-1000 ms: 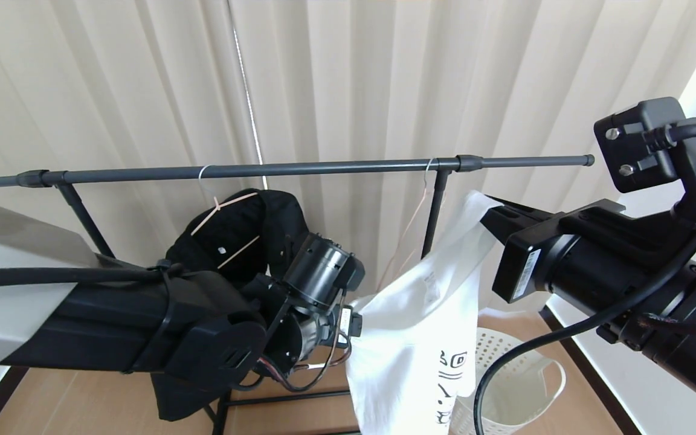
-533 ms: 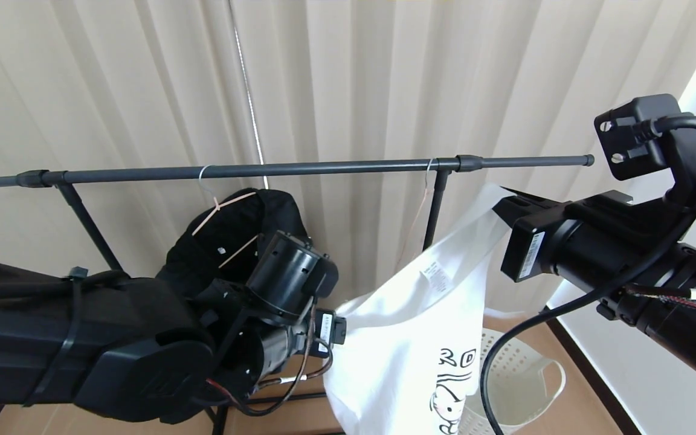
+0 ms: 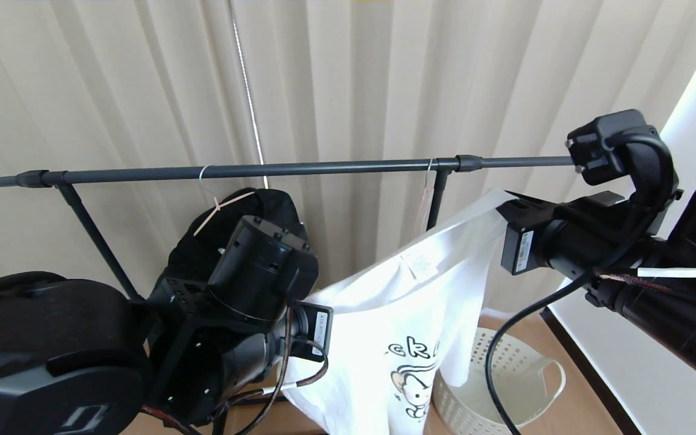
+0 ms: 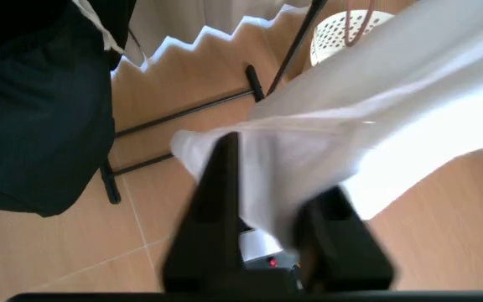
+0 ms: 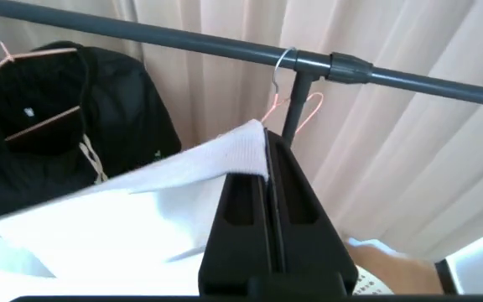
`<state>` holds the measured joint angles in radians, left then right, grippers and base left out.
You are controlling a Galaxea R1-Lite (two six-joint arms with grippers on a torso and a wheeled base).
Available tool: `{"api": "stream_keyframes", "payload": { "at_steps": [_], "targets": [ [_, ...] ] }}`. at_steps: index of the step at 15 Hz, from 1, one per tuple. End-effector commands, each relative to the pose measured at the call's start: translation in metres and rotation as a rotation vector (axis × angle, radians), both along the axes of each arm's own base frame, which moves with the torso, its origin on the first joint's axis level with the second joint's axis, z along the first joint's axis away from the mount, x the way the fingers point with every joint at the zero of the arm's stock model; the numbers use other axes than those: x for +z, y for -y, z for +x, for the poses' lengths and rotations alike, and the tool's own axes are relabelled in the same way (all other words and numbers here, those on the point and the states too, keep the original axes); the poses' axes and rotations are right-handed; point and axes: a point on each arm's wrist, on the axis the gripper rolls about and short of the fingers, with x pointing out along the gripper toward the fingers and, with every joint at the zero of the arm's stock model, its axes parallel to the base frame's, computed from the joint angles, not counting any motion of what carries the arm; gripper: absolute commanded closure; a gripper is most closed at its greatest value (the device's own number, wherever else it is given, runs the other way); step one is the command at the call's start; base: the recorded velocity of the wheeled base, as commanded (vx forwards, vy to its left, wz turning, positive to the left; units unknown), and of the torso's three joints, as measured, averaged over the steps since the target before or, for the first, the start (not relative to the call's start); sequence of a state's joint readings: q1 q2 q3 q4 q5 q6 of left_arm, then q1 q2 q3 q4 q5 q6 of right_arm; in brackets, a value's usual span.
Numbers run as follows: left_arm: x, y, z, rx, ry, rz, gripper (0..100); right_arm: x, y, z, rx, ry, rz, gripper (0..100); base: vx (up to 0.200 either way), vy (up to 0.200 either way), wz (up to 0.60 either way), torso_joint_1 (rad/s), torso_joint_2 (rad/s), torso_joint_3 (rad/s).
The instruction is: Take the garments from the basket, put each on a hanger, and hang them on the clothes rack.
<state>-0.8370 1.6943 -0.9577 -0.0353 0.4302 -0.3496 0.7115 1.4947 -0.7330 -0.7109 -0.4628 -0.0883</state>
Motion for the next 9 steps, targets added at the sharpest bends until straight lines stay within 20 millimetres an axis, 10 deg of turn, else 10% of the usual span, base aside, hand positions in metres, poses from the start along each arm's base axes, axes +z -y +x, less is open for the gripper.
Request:
{"api": "stream_keyframes", "payload": {
  "at_steps": [1, 9],
  "targets": [
    [0.021, -0.003, -0.003, -0.010, 0.057, -0.042, 100, -0.013, 0.000, 0.002, -0.002, -0.032, -0.068, 100, 0.000, 0.000, 0.00, 0.000, 0.00, 0.000],
    [0.053, 0.001, 0.006, -0.036, 0.154, -0.069, 100, -0.033, -0.003, -0.010, 0.047, -0.217, -0.273, 100, 0.000, 0.000, 0.00, 0.000, 0.00, 0.000]
  ]
}}
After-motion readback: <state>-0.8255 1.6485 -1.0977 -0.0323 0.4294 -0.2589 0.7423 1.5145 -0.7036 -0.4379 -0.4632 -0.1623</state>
